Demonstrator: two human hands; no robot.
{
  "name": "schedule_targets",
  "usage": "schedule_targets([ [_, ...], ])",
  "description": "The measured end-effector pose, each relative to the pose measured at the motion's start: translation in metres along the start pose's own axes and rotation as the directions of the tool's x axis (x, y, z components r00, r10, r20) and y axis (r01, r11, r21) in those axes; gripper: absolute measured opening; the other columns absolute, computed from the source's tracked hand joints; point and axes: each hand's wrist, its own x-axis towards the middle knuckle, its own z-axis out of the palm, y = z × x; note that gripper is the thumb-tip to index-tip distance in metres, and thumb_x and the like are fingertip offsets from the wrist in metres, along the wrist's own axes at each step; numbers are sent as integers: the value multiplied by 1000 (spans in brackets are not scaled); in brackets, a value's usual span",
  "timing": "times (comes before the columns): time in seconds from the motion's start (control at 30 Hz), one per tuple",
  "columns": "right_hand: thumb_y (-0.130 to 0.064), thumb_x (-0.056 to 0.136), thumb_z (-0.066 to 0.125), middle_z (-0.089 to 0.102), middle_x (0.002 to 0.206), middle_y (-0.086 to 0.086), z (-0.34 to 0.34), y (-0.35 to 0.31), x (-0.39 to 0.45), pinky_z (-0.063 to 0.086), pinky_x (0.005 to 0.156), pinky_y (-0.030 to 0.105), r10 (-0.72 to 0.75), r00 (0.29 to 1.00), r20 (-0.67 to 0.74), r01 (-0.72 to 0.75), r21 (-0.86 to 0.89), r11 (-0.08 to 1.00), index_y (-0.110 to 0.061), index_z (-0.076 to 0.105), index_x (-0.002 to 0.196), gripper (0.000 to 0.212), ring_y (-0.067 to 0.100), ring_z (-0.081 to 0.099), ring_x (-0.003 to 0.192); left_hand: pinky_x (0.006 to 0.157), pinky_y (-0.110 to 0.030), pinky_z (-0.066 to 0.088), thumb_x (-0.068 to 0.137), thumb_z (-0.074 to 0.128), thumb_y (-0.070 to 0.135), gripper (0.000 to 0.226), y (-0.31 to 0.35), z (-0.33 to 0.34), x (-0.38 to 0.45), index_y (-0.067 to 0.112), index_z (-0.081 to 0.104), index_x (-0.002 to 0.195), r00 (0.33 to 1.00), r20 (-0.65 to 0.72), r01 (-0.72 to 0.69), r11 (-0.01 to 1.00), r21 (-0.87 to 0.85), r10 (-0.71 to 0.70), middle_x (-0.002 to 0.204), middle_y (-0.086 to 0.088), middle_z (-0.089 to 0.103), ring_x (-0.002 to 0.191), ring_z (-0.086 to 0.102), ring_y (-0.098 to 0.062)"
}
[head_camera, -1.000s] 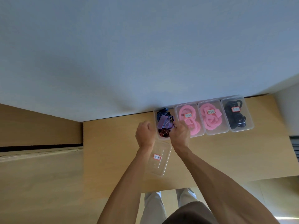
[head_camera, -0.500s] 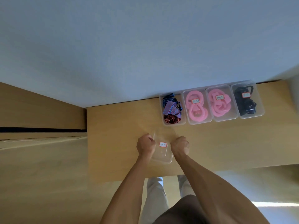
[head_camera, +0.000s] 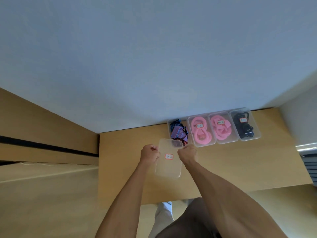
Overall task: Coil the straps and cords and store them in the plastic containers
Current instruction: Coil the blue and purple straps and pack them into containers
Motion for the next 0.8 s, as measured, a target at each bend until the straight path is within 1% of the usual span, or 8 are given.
schedule_targets([
  [0.07,-17,89,62,57,82,10,-7,-15,1,46,66,33,-65,998,-17,65,3,998,-9,52,98,15,27,56,77,56,-26,39,71,61,-8,16,14,-5,2,8,62,71,1000,-22,-14,1000,-16,14,65,-11,63,53,51,-23],
  [0.2,-6,85,61,66,94,13,-23,-51,16,45,65,32,-168,979,-119,166,-22,986,-8,61,104,19,30,63,86,67,-35,53,79,62,2,7,47,-8,18,5,68,81,989,-111,-98,994,-40,93,73,-15,71,64,62,-24],
  [0.3,-2,88,55,69,99,14,-27,-70,38,46,66,32,-204,957,-206,194,-71,978,-9,63,111,25,32,66,90,77,-34,53,83,58,4,13,70,3,39,7,70,86,960,-208,-188,982,26,189,86,-10,73,81,65,-25],
  [0.37,-5,91,54,68,105,14,-27,-71,57,48,72,34,-213,955,-205,200,-84,976,-9,62,115,26,32,65,95,76,-35,51,86,56,4,15,78,14,56,2,71,88,946,-239,-206,976,71,217,89,-10,72,84,64,-25],
  [0.43,-14,96,52,66,109,13,-24,-64,77,48,77,31,-224,955,-195,205,-116,972,-7,61,118,25,30,65,100,69,-37,48,89,54,6,16,81,29,75,-1,67,82,944,-253,-182,975,131,210,85,-13,70,80,62,-29],
  [0.5,-19,100,52,70,101,10,-21,-56,92,52,69,27,-131,969,-210,103,-142,984,-5,65,113,23,24,69,88,60,-35,41,89,51,7,20,78,44,89,2,59,71,948,-257,-139,971,196,187,76,-14,66,72,58,-30],
  [0.63,-8,93,60,70,89,8,-9,-38,103,41,60,31,-135,963,-233,57,-313,948,-12,71,103,16,24,62,77,56,-30,31,84,56,4,30,58,64,103,10,52,55,968,-225,-69,982,176,108,56,-9,50,63,42,-26],
  [0.8,-1,89,55,64,84,7,13,-33,95,35,59,31,-205,946,-250,113,-338,934,-10,72,95,20,23,55,68,60,-31,41,82,57,6,17,32,62,100,-3,63,69,979,-202,15,998,54,-4,77,-21,69,69,58,-33],
])
